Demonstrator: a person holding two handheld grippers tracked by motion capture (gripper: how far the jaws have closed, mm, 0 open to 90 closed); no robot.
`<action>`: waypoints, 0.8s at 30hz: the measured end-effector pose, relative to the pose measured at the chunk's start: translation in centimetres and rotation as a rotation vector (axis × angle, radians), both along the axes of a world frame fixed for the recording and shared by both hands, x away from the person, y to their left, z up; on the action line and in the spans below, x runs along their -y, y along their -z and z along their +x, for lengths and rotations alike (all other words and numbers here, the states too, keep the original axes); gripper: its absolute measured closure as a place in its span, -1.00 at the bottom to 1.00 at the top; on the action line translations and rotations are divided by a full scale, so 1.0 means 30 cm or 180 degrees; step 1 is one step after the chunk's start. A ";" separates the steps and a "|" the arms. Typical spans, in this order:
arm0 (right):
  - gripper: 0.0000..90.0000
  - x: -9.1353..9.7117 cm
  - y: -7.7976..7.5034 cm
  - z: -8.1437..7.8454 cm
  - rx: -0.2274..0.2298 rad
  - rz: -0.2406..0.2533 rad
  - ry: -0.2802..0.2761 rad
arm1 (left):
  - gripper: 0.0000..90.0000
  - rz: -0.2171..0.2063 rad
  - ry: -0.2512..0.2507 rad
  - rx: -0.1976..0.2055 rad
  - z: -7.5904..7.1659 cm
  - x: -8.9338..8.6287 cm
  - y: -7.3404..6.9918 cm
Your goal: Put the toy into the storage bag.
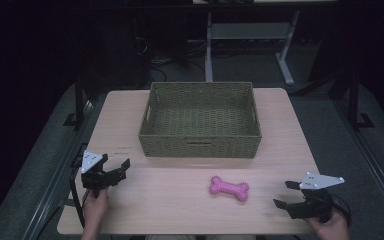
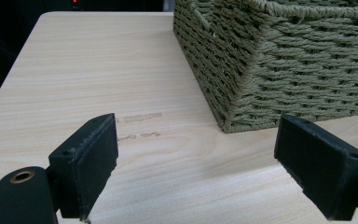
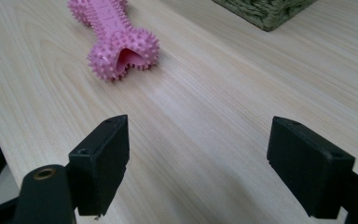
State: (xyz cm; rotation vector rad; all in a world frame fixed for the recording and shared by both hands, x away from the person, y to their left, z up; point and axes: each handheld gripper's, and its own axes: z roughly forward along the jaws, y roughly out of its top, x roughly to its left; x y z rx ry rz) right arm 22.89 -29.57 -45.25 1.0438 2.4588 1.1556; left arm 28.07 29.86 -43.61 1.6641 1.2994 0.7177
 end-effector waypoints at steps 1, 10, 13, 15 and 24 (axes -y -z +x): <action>-0.54 -0.003 -0.001 0.002 0.0005 0.0001 -0.0012 | -0.71 0.0002 0.0001 0.0000 -0.001 0.000 0.000; -0.55 -0.047 -0.017 0.004 -0.0005 -0.0047 -0.0138 | -0.71 -0.0044 0.0016 -0.0016 -0.002 0.002 0.006; -0.55 -0.061 -0.022 0.010 0.0003 -0.0075 -0.0188 | -0.71 -0.0030 0.0035 -0.0022 -0.001 0.004 0.007; -0.57 -0.081 -0.026 0.014 -0.0006 -0.0121 -0.0215 | -0.71 -0.0018 0.0043 -0.0031 -0.001 0.003 0.007; -0.57 -0.128 -0.038 0.034 -0.0050 -0.0152 -0.0375 | -0.71 -0.0047 0.0029 -0.0061 0.001 -0.007 0.009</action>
